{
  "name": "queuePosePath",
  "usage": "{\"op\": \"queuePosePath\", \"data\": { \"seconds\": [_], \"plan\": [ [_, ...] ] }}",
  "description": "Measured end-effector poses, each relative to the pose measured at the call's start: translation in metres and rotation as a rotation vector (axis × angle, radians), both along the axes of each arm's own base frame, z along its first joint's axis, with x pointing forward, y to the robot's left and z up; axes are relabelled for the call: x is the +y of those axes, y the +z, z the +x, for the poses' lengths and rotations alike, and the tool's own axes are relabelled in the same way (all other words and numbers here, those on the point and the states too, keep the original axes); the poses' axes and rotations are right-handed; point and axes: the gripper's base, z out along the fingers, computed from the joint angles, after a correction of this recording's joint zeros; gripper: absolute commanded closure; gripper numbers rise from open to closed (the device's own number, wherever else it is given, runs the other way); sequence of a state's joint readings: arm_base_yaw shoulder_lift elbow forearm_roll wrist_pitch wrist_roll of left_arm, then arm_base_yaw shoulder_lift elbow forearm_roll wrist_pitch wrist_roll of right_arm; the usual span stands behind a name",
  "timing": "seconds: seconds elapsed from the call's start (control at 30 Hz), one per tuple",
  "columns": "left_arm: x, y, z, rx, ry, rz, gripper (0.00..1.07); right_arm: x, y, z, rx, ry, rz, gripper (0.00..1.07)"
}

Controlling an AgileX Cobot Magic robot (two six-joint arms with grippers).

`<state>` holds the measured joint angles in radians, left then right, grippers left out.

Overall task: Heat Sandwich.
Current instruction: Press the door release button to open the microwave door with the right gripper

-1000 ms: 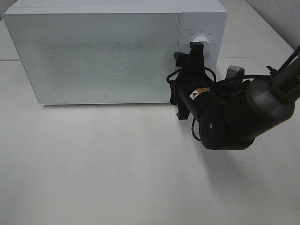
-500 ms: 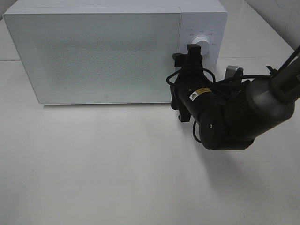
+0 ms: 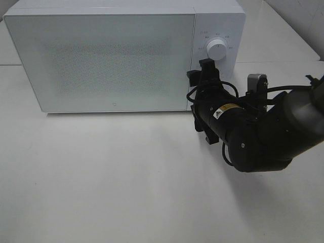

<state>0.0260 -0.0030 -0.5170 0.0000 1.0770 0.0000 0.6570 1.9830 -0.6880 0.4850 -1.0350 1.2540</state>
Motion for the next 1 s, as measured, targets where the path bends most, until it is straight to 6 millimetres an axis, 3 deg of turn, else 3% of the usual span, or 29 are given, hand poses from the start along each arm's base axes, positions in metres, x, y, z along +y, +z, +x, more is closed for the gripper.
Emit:
{"op": "queuePosePath", "data": {
  "seconds": [0.4, 1.0],
  "plan": [
    [0.000, 0.000, 0.000, 0.000, 0.000, 0.000, 0.09, 0.006, 0.010, -0.009, 0.021, 0.268, -0.313, 0.31],
    [0.000, 0.000, 0.000, 0.000, 0.000, 0.000, 0.09, -0.030, 0.022, -0.021, 0.178, 0.718, -0.834, 0.31]
  ]
}}
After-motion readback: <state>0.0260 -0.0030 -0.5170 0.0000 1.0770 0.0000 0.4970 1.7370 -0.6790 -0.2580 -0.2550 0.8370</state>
